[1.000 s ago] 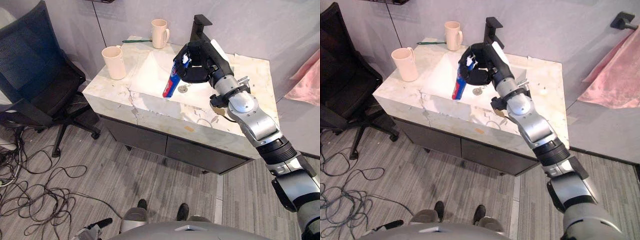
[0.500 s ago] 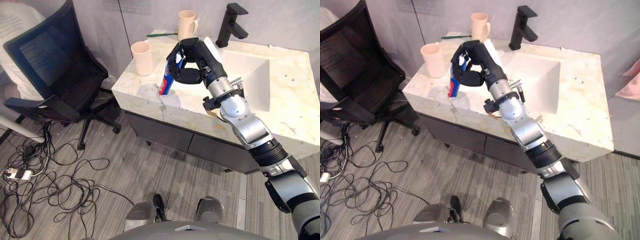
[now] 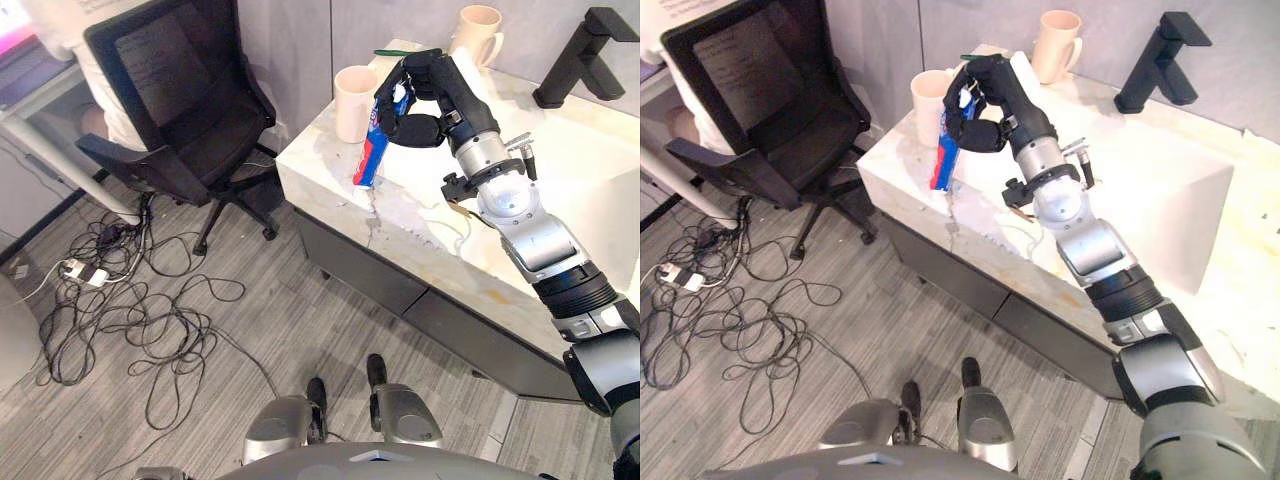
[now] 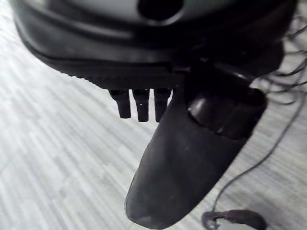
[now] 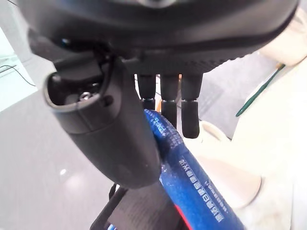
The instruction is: Organize the bathroom.
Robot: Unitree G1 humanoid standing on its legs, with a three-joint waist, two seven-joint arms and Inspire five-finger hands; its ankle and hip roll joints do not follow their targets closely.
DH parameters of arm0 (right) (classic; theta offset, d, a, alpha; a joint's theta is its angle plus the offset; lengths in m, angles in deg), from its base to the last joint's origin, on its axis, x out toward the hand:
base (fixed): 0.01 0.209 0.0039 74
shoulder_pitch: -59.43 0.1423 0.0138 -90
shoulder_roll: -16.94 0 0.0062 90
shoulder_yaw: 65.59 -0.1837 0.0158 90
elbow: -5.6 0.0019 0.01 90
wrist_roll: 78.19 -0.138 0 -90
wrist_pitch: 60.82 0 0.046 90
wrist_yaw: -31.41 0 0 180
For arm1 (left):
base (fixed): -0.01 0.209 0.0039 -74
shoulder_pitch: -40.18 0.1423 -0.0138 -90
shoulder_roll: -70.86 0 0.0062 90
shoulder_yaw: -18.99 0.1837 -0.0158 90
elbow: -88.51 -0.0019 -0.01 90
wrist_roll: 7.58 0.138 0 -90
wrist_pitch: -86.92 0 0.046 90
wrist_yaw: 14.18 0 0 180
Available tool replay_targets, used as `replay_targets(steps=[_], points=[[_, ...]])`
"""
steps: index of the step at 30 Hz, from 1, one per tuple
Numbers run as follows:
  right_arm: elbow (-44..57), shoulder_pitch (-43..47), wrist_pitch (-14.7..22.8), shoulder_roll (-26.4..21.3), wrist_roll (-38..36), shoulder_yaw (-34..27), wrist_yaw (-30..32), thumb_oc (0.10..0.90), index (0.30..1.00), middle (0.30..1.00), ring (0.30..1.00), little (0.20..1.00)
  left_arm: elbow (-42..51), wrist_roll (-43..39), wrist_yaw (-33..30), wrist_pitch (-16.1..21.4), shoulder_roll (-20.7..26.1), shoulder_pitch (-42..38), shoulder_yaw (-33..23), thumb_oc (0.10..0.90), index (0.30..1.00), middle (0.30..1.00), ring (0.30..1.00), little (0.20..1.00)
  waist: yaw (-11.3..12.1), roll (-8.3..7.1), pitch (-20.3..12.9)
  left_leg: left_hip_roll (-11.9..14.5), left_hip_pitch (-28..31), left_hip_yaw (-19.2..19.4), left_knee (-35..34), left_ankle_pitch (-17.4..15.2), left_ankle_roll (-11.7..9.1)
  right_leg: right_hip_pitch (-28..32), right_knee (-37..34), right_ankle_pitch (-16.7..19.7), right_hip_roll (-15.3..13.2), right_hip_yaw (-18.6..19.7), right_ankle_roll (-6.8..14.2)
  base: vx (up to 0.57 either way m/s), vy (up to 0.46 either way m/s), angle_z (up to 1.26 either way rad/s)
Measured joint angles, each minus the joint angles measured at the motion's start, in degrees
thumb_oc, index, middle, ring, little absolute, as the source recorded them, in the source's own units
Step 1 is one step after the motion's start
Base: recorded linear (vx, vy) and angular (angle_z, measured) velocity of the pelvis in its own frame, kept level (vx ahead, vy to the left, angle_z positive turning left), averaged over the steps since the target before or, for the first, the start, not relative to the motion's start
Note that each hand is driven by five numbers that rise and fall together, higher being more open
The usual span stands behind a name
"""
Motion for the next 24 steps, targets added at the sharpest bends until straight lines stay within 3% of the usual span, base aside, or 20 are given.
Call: replay_targets(steps=[5,12,20,24], points=[[0.01,-0.02,-0.02,-0.39,0.07,-2.98,1.46,0.4,0.3,0.3,0.3,0.3,0.87,-0.1,-0.01,1.86,-0.16,-0.3,-1.67,0.8,0.9,0.9,0.9,0.9,-0.78,0.12,-0.09,0.63,0.59,-0.21,-1.59,0.18,-0.38,0.66,-1.24,0.21,0.48,-0.63,-0.26,0.04,-0.019,0.0],[0.08,3.46,-0.02,-5.15,0.19,-2.5,2.82,0.4,0.3,0.3,0.3,0.3,0.88,-0.06,0.07,2.41,0.39,-0.56,-2.54,0.8,0.9,0.9,0.9,0.9,-0.89,-0.13,-0.34,0.2,2.12,-0.94,-2.93,0.22,-0.73,2.63,-2.67,0.01,0.05,-1.34,-0.01,0.04,-0.011,0.05],[0.37,10.5,0.75,-6.57,0.06,-2.44,3.87,0.4,0.3,0.3,0.3,0.3,0.91,-0.16,0.53,1.87,0.66,-0.27,-2.36,0.8,0.9,0.9,0.9,0.9,0.26,-2.44,-3.35,0.22,2.1,-1.66,-2.78,0.25,-0.7,3.08,-2.82,0.0,-0.02,-2.14,-0.01,0.03,-0.006,0.06],[1.25,11.24,0.98,-6.51,0.08,-2.19,4.51,0.4,0.3,0.3,0.3,0.3,0.89,-0.33,0.21,1.75,0.63,-0.11,-1.94,0.8,0.9,0.9,0.9,0.9,0.8,-2.73,-3.95,0.1,2.01,-2.29,-2.84,0.12,-0.81,3.38,-2.83,-0.25,-0.25,-2.72,0.27,0.03,0.0,0.1]])
